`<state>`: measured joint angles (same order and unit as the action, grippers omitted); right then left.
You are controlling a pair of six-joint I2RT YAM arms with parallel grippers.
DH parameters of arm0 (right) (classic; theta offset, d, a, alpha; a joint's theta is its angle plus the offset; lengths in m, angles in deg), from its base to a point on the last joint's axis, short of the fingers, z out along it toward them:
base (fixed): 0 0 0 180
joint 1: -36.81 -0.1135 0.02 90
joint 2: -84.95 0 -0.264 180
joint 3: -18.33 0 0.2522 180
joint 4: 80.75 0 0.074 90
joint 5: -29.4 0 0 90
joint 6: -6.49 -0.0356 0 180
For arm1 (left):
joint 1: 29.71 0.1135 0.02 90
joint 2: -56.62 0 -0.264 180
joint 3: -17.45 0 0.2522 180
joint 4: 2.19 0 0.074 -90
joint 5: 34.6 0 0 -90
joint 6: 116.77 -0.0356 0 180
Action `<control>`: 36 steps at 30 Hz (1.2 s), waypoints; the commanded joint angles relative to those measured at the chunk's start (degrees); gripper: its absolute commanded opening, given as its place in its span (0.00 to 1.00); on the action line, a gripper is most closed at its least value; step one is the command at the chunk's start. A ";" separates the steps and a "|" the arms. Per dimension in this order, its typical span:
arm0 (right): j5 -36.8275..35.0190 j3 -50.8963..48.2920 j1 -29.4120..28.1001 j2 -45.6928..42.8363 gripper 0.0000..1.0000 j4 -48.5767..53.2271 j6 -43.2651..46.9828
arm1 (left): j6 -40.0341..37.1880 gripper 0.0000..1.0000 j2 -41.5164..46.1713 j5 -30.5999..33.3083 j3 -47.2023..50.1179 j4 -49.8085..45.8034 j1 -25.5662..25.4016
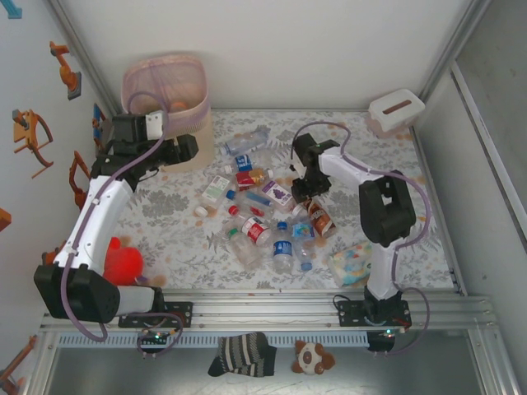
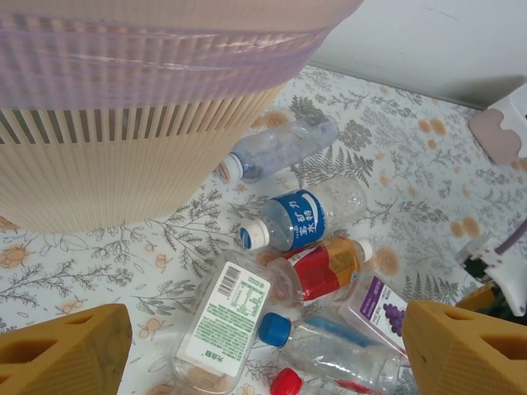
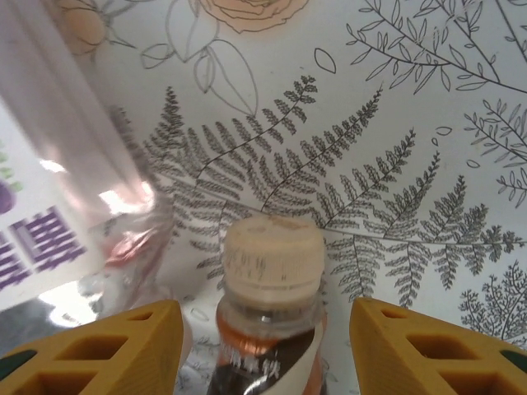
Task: Put the plastic bottles in the bin
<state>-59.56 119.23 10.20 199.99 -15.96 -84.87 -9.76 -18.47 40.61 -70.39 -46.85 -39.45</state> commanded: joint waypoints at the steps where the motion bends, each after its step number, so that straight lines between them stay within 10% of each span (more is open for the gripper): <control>1: -2.48 2.23 -0.61 1.81 0.54 1.80 1.35 | 0.56 0.85 1.43 0.04 0.77 0.15 -0.28; 36: -6.70 5.14 -0.99 -8.00 0.34 2.50 1.04 | 2.39 0.85 3.37 -4.26 2.10 5.88 -0.81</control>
<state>-65.18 121.67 9.61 196.32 -14.74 -83.89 -8.62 -16.61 40.09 -68.91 -44.86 -39.98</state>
